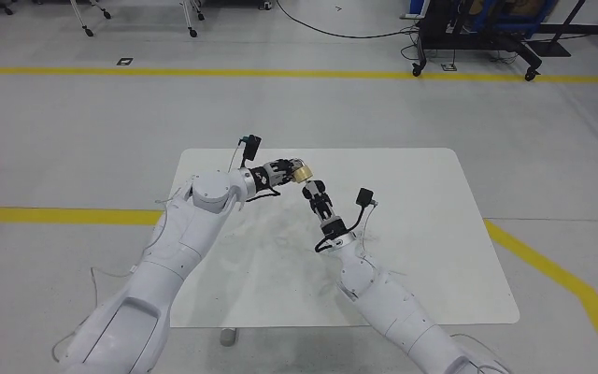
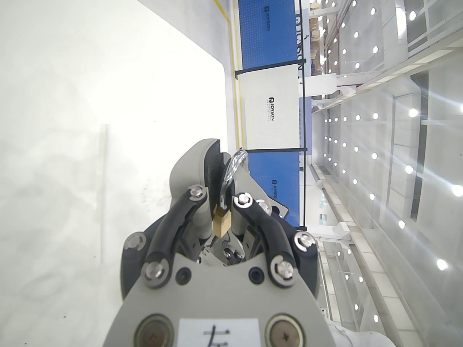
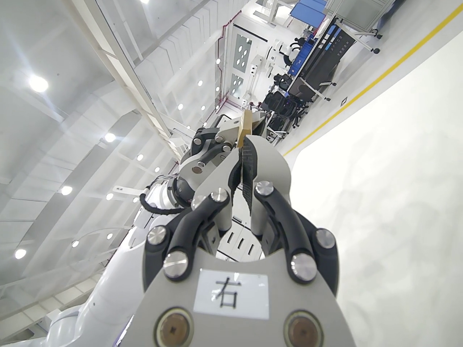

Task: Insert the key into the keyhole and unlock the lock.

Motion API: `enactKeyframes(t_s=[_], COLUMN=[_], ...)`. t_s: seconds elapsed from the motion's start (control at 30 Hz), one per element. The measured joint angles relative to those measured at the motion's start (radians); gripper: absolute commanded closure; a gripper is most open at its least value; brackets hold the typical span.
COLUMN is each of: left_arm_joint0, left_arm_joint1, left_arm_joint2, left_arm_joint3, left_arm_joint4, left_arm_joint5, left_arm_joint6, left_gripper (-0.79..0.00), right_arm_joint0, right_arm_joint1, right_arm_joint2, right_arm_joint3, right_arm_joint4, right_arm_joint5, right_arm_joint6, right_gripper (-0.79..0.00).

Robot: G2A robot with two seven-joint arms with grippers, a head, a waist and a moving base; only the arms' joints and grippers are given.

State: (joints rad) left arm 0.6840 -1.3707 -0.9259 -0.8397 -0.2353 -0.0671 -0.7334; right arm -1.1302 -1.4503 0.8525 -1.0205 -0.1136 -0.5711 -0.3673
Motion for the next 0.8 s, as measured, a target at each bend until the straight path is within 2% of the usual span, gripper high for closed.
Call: enactKeyframes(t_s=[0.13,0.17,0.2,0.27,0.3,0.33,0.8], left_arm_joint0=[0.002,0.003,0.004,0.005,0.005,0.005,0.000], left_arm_joint1=[0.000,0.000,0.000,-0.001,-0.001,-0.001,-0.003], left_arm_joint2=[-0.004,-0.004,-0.005,-0.004,-0.005,-0.006,-0.032], left_arm_joint3=[-0.003,-0.005,-0.006,-0.008,-0.008,-0.007,0.015], left_arm_joint4=[0.008,0.011,0.013,0.018,0.018,0.018,-0.002], left_arm_joint5=[-0.001,-0.001,-0.001,0.004,0.008,0.012,0.052], left_arm_joint6=[-0.001,-0.003,-0.005,-0.008,-0.009,-0.009,-0.017], left_gripper=[0.000,0.000,0.000,0.000,0.000,0.000,0.000], right_arm_joint0=[0.001,0.001,0.001,0.001,0.001,0.000,-0.012], right_arm_joint1=[-0.008,-0.010,-0.011,-0.015,-0.016,-0.017,-0.023], right_arm_joint2=[0.005,0.007,0.009,0.013,0.015,0.017,0.047], right_arm_joint3=[0.007,0.008,0.009,0.011,0.011,0.011,0.010], right_arm_joint4=[-0.012,-0.014,-0.014,-0.015,-0.015,-0.013,0.014], right_arm_joint5=[0.008,0.010,0.011,0.013,0.012,0.011,-0.011], right_arm_joint6=[-0.007,-0.008,-0.008,-0.006,-0.005,-0.003,0.040], right_gripper=[0.000,-0.083,-0.283,-0.376,-0.739,-0.785,-0.785])
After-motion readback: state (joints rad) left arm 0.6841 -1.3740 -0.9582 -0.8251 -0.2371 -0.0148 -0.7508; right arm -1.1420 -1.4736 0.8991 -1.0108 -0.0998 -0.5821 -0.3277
